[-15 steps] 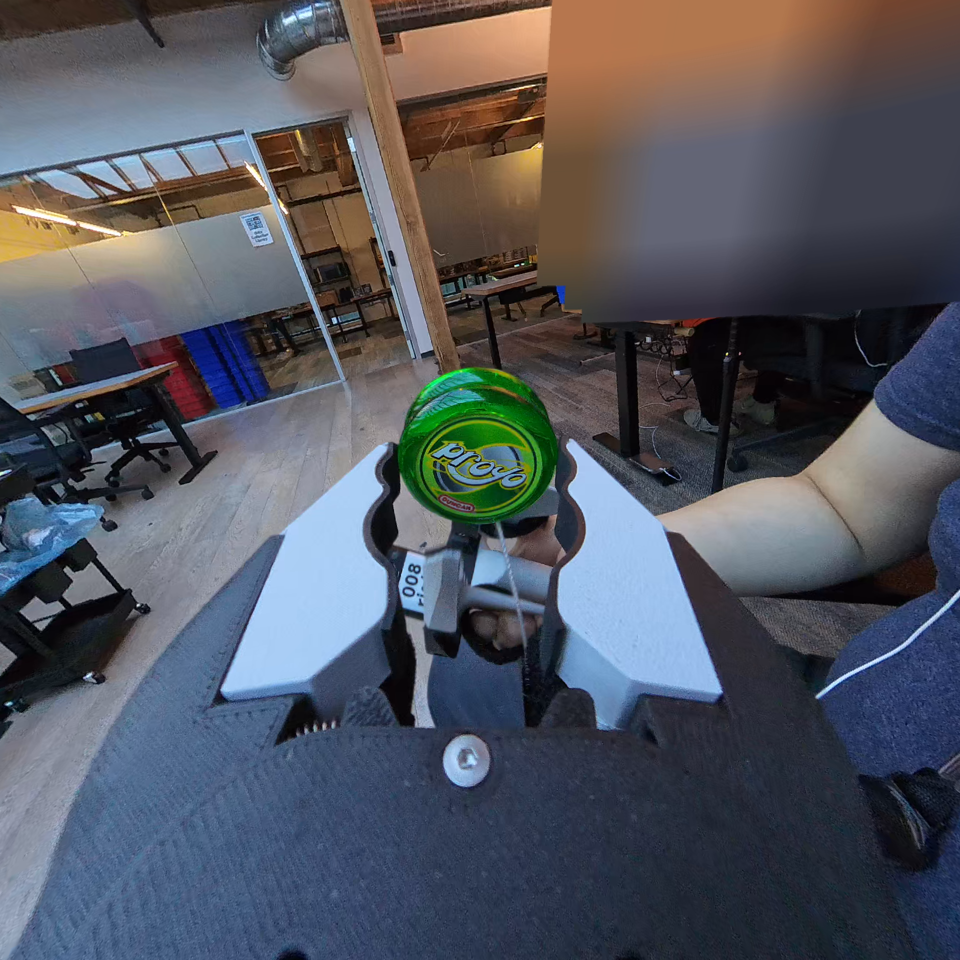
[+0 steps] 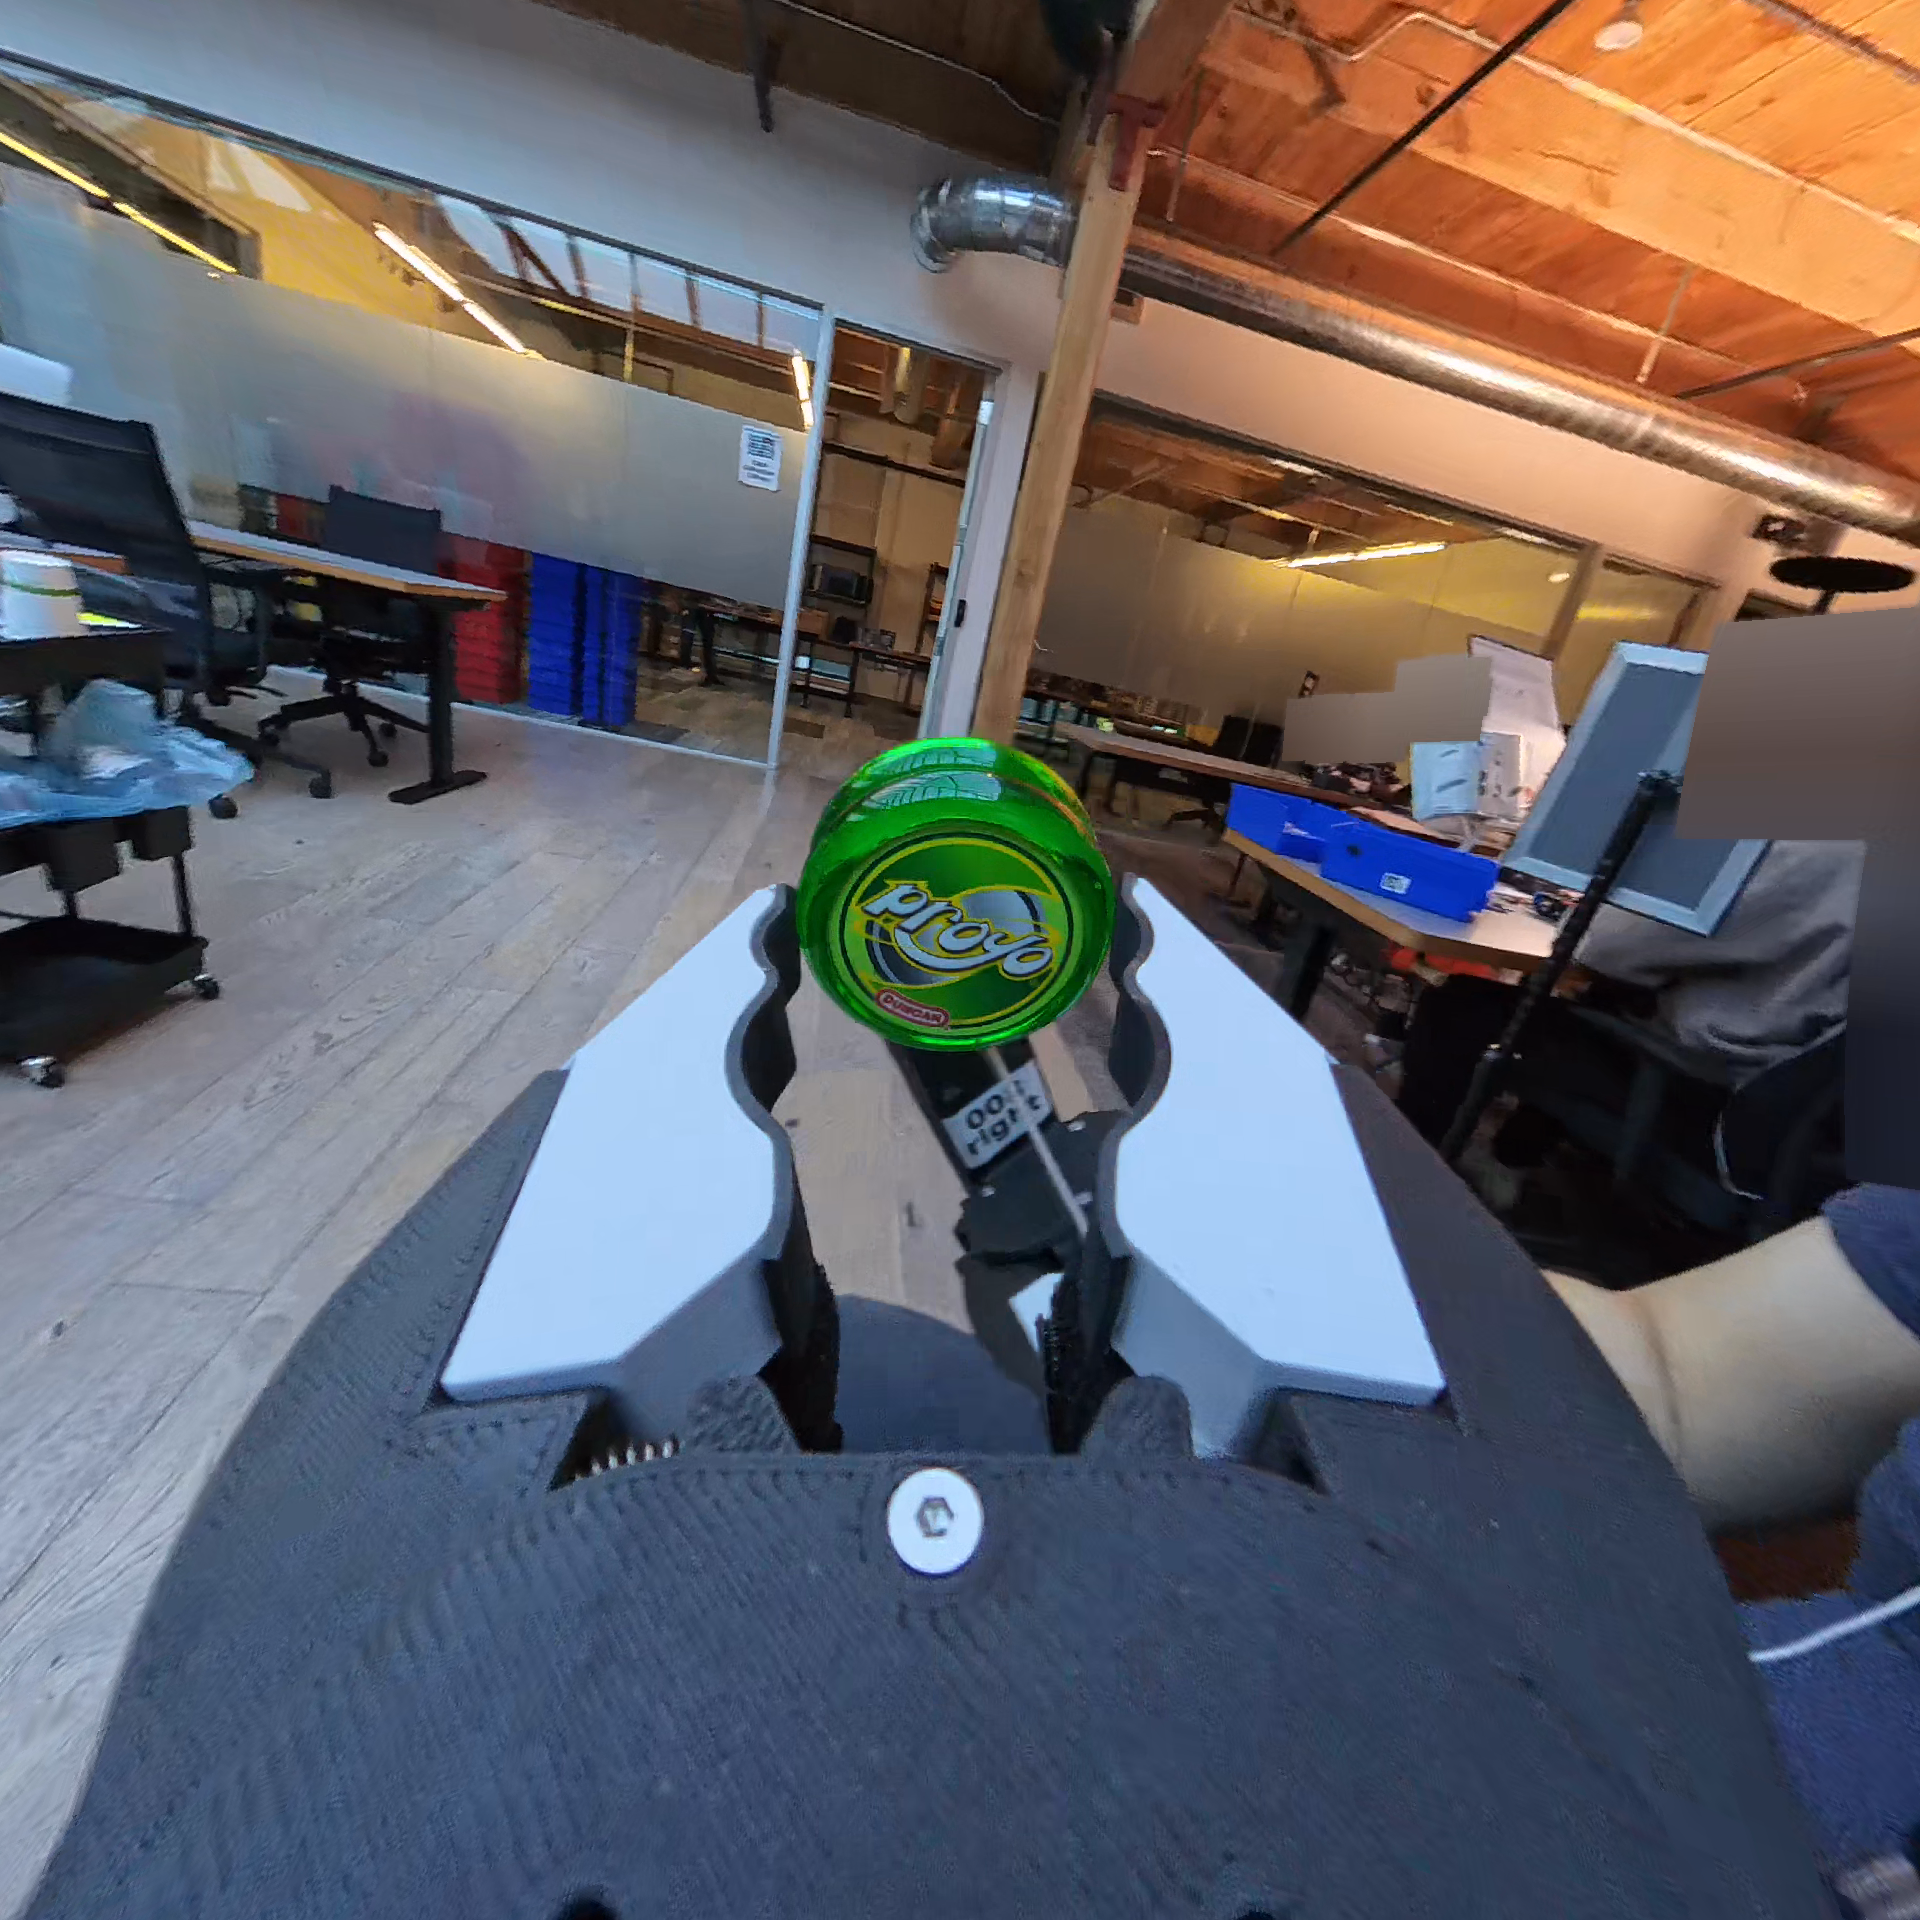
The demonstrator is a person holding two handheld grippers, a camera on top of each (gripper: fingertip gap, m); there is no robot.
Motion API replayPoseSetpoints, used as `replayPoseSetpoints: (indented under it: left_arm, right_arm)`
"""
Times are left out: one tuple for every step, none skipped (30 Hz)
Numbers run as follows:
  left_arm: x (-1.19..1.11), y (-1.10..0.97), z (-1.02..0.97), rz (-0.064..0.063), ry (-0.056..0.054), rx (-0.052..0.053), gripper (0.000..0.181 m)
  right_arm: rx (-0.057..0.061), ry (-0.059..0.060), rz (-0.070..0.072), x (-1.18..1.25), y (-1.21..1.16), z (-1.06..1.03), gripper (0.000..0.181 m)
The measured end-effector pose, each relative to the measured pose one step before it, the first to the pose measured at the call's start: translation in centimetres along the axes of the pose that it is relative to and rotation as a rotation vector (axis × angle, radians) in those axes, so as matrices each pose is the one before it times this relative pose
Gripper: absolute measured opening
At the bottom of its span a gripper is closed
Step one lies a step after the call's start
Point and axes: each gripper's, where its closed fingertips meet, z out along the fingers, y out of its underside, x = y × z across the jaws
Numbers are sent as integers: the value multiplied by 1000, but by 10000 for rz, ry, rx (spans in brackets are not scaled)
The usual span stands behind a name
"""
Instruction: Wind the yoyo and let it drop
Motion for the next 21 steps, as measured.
replayPoseSetpoints:
  left_arm:
    - [-1320, 449, -431, 295, -573, -264, 59]
    - [-1259, 659, -353, 375, -579, -374, 59]
    - [-1003, 780, -256, 340, -462, -414, 58]
    - [-566, 755, -156, 225, -236, -354, 59]
    - [-170, 609, -74, 73, -24, -233, 59]
    - [77, 503, 5, -61, 93, -145, 59]
    - [193, 480, 62, -103, 149, -115, 59]
    - [230, 543, 158, -78, 156, -160, 59]
    - [147, 656, 219, -28, 96, -229, 59]
    - [89, 718, 274, 35, 40, -277, 59]
    - [83, 731, 306, 65, 22, -302, 59]
    - [147, 687, 315, 44, 39, -294, 59]
    - [261, 604, 326, 9, 97, -249, 59]
    - [410, 530, 348, -21, 173, -208, 59]
    - [512, 479, 371, -59, 226, -186, 59]
    - [599, 441, 403, -81, 266, -164, 59]
    - [702, 414, 452, -86, 318, -134, 59]
    - [811, 411, 481, -151, 400, -131, 59]
    - [896, 385, 518, -256, 475, -111, 60]
    - [883, 365, 553, -311, 504, -85, 60]
    - [827, 360, 552, -262, 480, -72, 60]
  right_arm:
    - [-15, -414, 139, -714, -57, 48, 39]
    - [-22, -210, -21, -586, -173, -9, 34]
    - [-81, 11, -120, -447, -176, -90, 27]
    - [-242, 305, -93, -104, -14, -190, 17]
    - [-424, 632, 23, 313, 223, -312, 7]
    - [-530, 926, 65, 670, 398, -417, 2]
    - [-564, 1108, -8, 860, 466, -529, 0]
    - [-428, 1089, -154, 769, 310, -633, 0]
    - [-346, 912, -201, 472, 202, -691, 0]
    - [-211, 588, -287, -63, 1, -719, 0]
    - [-88, 626, -291, -30, -200, -784, 0]
    - [-118, 967, -263, 550, -185, -868, 0]
    - [-191, 1237, -286, 1047, -72, -927, 0]
    - [-269, 1251, -325, 1195, 107, -883, 0]
    - [-286, 1092, -354, 1072, 207, -748, 2]
    - [-216, 802, -345, 724, 148, -592, 1]
    - [-61, 500, -294, 371, -54, -468, 1]
    - [77, 351, -207, 237, -260, -401, 0]
    - [134, 296, -121, 270, -330, -364, 0]
    - [178, 256, -70, 308, -395, -355, 0]
    - [257, 212, -41, 307, -466, -351, 0]
